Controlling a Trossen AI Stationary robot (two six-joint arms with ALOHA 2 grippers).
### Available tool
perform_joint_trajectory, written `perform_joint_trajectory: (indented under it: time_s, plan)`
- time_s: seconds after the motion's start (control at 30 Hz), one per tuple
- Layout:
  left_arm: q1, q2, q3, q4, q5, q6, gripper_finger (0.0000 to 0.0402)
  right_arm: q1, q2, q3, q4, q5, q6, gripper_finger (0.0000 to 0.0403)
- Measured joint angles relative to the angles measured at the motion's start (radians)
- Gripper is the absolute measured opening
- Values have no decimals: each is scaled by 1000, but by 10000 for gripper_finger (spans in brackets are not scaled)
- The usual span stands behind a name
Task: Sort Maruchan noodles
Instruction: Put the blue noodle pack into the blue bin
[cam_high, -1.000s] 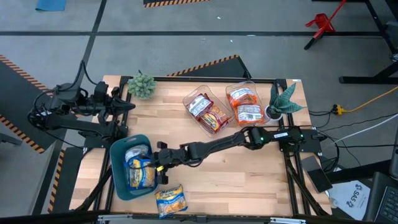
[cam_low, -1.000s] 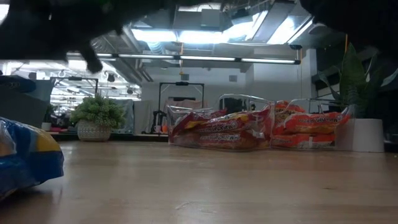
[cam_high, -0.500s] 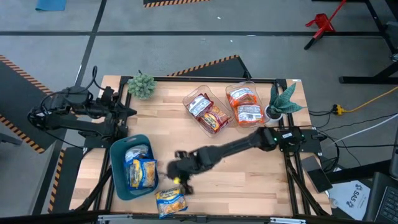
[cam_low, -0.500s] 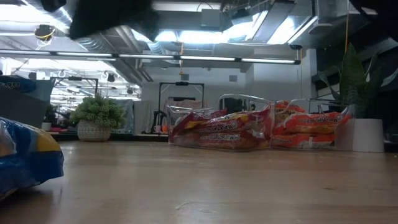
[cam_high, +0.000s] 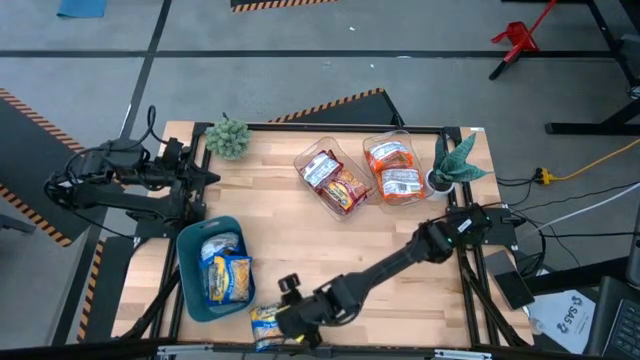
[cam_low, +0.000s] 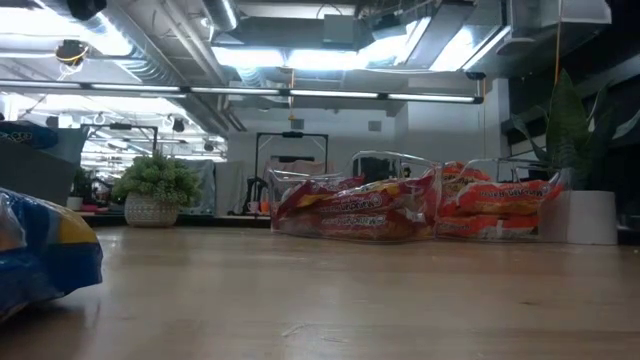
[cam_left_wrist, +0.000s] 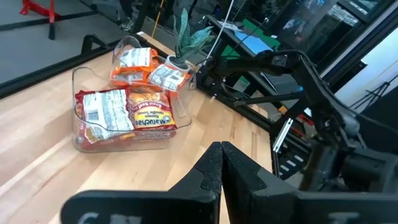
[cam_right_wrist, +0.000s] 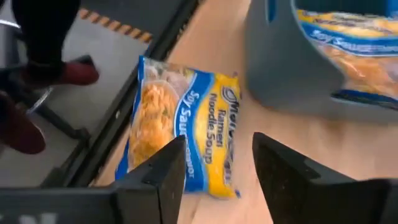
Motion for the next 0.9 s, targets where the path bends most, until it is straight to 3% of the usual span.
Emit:
perform_joint_trajectory:
  time_s: [0.33, 0.5, 0.7, 0.9]
  plan:
    - [0, 0, 0, -2, -17, 30, 0, -74, 90, -15, 118, -289, 27, 177]
    - [0, 0, 0, -4, -50, 46, 0, -109, 102, -15, 75, -338, -7, 177]
    - [0, 0, 0, -11, -53, 55, 0, -152, 102, -15, -25, -213, -26, 177]
    - [0, 0, 0, -16, -56, 60, 0, -184, 95, -11, -227, 86, 57, 177]
